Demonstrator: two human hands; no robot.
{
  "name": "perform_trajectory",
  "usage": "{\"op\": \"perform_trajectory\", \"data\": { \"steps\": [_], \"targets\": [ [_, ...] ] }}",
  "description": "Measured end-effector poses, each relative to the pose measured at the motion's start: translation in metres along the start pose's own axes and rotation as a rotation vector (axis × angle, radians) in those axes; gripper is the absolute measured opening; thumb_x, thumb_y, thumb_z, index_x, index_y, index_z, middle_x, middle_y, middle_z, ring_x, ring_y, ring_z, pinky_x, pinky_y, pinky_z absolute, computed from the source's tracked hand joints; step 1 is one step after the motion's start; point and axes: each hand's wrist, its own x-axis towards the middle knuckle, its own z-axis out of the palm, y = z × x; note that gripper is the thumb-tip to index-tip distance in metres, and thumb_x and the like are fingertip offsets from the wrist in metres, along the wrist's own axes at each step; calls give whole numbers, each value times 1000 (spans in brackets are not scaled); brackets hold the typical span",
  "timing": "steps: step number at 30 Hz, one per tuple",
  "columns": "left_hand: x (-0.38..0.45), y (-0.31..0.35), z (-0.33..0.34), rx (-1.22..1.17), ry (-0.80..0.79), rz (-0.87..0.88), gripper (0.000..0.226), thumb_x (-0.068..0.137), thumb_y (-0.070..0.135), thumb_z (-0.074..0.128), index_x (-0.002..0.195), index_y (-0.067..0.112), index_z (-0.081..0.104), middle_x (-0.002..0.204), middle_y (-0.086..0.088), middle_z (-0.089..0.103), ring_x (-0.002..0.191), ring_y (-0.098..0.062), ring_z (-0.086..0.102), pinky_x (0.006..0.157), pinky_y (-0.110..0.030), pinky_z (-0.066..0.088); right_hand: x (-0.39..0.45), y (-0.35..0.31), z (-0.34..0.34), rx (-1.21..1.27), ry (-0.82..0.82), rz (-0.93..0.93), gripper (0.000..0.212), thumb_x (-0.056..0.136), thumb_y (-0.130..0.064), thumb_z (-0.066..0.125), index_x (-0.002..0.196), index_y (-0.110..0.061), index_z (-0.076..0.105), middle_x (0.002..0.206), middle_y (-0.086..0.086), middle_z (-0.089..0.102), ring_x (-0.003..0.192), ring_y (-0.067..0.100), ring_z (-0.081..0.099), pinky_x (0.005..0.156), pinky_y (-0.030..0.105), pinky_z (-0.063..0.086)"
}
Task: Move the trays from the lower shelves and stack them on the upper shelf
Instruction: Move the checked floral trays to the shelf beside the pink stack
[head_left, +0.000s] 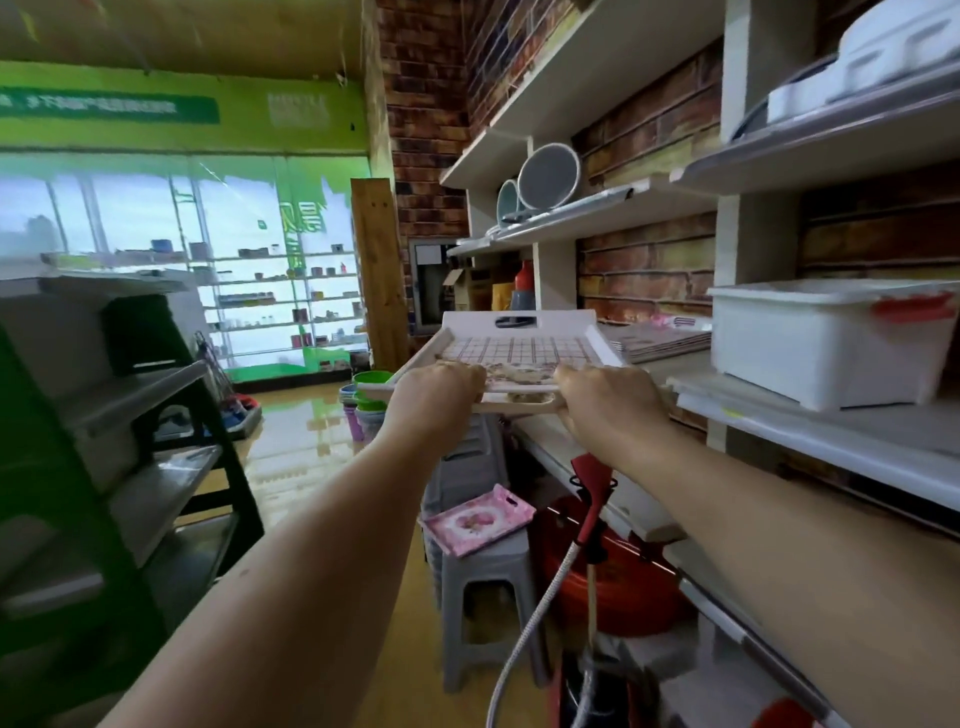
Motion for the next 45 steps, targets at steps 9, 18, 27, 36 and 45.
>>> {"op": "perform_trajectory", "data": {
  "steps": [9,18,27,36,45],
  "targets": [
    [145,-28,140,-70,35,52,23,93,9,45,110,20,56,109,-2,65,101,-23,62,67,-27,38,126,32,122,-52,-2,33,21,96,-14,44,113,-14,56,108,5,69,99,26,66,71,29,40],
    [295,-45,248,-109,9,146,23,92,10,47,112,19,54,115,-3,63,107,-26,59,81,-35,47,252,77,235,-108,-68,132,21,95,-16,46,114,-15,55,111,4,68,101,25,65,78,32,46],
    [430,-44,361,-250,36,422,24,89,6,49,109,17,54,113,-5,64,104,-27,61,79,-34,48,330,101,327,-272,-202,401,22,93,-14,47,113,-13,56,110,5,67,103,25,64,78,30,47],
    [517,-21,424,-424,32,597,21,89,11,50,106,21,56,107,0,66,99,-21,62,71,-25,40,378,127,369,-382,-329,549,25,91,-7,47,113,-11,57,111,8,66,104,27,62,71,28,36],
    [576,-3,459,-422,-77,663,19,91,12,47,107,21,54,103,-2,61,93,-21,58,71,-27,42,411,164,416,-415,-360,577,30,89,-13,54,118,-14,59,108,5,68,98,24,64,64,27,37]
  ]
}}
